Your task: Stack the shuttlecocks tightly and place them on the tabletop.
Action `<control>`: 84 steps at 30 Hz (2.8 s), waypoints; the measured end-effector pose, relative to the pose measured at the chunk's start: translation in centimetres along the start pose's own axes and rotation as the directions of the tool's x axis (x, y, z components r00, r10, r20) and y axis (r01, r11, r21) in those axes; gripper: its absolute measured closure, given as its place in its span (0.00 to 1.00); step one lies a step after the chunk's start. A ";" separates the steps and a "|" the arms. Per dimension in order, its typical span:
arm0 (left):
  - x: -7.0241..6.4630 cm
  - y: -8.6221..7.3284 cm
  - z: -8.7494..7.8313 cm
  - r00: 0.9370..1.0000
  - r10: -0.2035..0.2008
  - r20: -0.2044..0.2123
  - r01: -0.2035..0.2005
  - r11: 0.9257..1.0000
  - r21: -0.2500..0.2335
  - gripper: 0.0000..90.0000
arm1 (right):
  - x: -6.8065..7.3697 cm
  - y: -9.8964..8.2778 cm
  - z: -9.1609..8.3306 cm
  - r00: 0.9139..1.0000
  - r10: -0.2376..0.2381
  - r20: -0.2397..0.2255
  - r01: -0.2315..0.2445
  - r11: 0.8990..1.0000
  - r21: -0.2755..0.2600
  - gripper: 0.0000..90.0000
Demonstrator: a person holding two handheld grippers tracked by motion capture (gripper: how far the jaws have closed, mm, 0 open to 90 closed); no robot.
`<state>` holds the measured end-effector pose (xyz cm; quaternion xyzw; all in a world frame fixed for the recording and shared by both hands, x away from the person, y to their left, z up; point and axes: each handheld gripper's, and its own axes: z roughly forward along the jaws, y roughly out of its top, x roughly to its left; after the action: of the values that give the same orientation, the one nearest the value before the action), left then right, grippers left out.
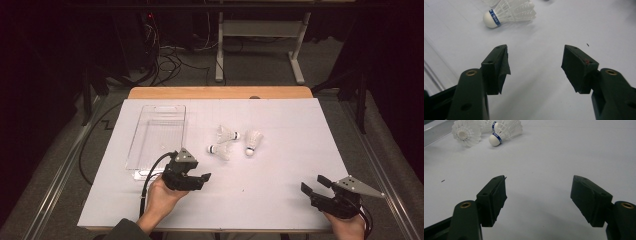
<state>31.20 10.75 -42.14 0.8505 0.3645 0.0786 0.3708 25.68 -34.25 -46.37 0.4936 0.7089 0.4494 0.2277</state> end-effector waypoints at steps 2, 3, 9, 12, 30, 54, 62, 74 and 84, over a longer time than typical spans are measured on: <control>0.0 -0.2 -0.1 1.000 -0.007 0.007 0.007 1.000 -0.009 0.43 | 0.0 0.0 0.0 1.000 0.004 0.001 -0.004 1.000 0.001 0.33; 0.0 -0.3 -0.2 1.000 -0.005 0.007 0.005 1.000 -0.012 0.43 | 0.0 0.0 0.0 1.000 0.003 0.001 -0.003 1.000 0.001 0.33; 0.1 -0.9 -0.3 1.000 -0.019 0.010 0.019 1.000 -0.016 0.43 | 0.0 0.0 0.0 1.000 0.002 0.003 -0.002 1.000 0.000 0.33; 0.2 -1.2 -0.5 1.000 -0.018 0.009 0.018 1.000 -0.014 0.43 | 0.0 0.0 0.0 1.000 0.003 0.003 -0.003 1.000 0.001 0.33; 0.5 -3.6 -2.3 0.999 -0.035 -0.006 0.035 0.999 -0.035 0.43 | 0.0 0.0 0.0 1.000 0.003 0.003 -0.003 1.000 0.000 0.33; 1.3 -6.4 -4.7 0.997 -0.058 -0.049 0.055 0.997 -0.062 0.42 | 0.1 0.0 0.0 1.000 0.001 0.007 -0.001 1.000 0.004 0.33; 1.7 -7.4 -5.6 0.996 -0.066 -0.068 0.060 0.994 -0.088 0.40 | 0.1 0.0 0.1 1.000 -0.001 0.005 0.001 1.000 0.006 0.33; 2.3 -8.8 -6.8 0.994 -0.077 -0.080 0.067 0.990 -0.128 0.38 | 0.1 0.0 0.1 1.000 0.000 0.008 0.000 1.000 0.007 0.33; 3.2 -10.1 -8.0 0.987 -0.128 -0.094 0.108 0.976 -0.192 0.39 | 0.1 0.0 0.1 1.000 0.000 0.008 0.000 1.000 0.006 0.32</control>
<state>24.57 22.14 -43.79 0.7837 0.4245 0.1354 0.4328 25.75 -34.14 -46.39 0.4961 0.7093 0.4454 0.2288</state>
